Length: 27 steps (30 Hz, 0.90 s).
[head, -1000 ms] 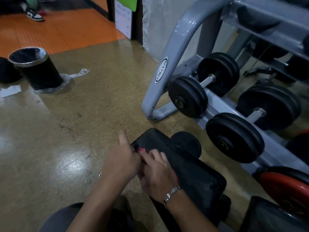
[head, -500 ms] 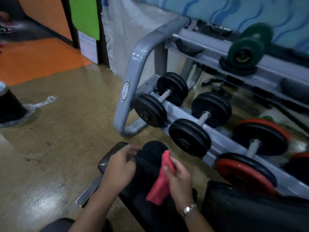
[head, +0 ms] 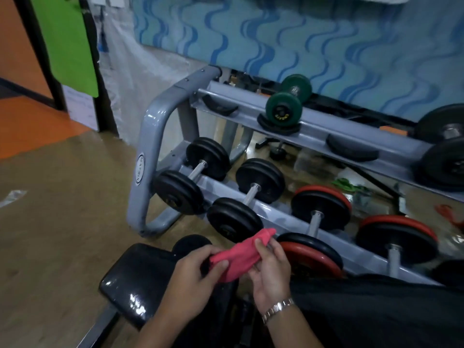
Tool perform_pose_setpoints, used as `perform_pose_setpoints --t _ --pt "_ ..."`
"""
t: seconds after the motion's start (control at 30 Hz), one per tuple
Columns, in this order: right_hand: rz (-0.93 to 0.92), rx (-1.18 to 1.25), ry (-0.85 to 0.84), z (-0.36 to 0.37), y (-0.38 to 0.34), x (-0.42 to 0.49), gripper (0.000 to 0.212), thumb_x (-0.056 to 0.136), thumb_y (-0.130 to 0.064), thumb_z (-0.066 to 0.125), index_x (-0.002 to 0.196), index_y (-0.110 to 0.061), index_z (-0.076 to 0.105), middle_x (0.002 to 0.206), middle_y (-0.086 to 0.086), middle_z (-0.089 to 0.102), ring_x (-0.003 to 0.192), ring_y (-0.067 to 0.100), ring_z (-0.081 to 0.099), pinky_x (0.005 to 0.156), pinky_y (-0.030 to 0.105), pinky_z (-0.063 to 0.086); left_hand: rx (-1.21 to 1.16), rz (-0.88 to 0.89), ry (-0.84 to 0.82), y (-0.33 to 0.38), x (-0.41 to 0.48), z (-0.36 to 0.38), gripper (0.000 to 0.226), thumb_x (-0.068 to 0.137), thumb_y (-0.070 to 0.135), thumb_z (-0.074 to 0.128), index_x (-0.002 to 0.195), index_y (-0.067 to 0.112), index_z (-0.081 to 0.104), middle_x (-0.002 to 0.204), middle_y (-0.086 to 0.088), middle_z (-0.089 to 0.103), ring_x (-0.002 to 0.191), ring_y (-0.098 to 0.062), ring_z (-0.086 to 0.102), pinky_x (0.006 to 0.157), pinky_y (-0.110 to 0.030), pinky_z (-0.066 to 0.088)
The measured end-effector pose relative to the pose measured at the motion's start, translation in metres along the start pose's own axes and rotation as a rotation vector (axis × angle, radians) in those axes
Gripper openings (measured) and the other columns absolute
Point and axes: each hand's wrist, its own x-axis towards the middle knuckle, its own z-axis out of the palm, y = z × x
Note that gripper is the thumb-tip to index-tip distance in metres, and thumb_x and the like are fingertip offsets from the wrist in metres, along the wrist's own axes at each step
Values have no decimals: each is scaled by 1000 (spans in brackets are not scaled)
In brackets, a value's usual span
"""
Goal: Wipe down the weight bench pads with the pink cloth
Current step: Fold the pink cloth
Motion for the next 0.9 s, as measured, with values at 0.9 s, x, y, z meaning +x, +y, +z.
perform_pose_setpoints --t 0.9 --pt "-568 -293 -280 -31 -165 -85 35 81 -8 82 110 -20 68 104 -6 77 101 12 72 92 36 59 -434 -225 -203 208 61 35 34 93 42 57 108 18 77 93 -13 74 90 -27 67 87 -44 44"
